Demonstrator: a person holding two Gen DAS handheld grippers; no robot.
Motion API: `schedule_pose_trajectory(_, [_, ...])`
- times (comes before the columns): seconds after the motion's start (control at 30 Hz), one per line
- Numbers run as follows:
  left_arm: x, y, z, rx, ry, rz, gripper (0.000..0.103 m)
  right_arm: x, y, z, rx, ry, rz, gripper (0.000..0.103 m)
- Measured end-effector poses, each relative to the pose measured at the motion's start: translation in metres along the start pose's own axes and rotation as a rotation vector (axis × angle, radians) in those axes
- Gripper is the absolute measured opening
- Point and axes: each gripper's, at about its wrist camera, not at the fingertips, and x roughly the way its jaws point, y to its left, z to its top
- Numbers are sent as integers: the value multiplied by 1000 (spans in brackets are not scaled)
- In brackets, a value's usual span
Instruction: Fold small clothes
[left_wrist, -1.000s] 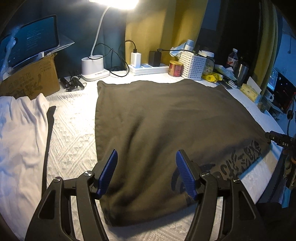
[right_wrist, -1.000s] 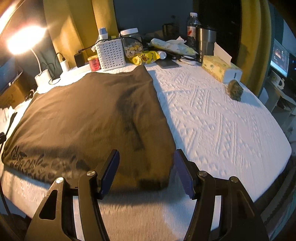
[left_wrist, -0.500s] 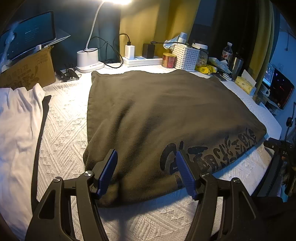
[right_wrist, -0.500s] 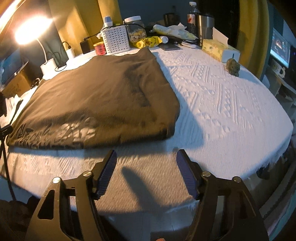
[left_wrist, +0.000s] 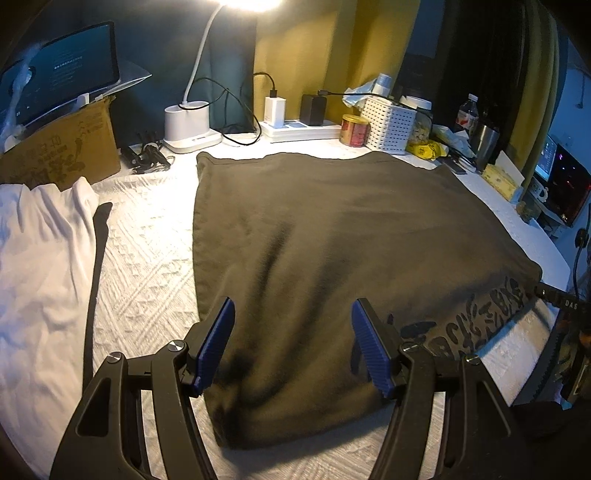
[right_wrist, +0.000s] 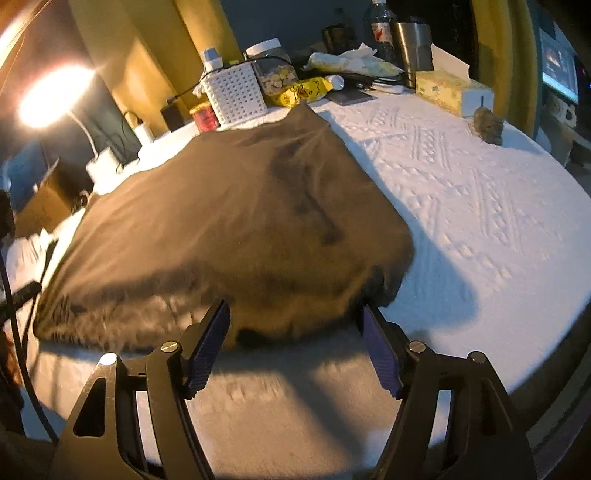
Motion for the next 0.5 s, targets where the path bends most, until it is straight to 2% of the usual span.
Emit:
schedule_pose_trajectory(0.17, [8, 8, 8, -11, 17, 18, 66, 16, 0, 18, 28, -16, 30, 74])
schedule_pose_trajectory(0.5, [22, 19, 26, -35, 37, 50, 66, 45, -7, 57, 77, -40, 22, 74])
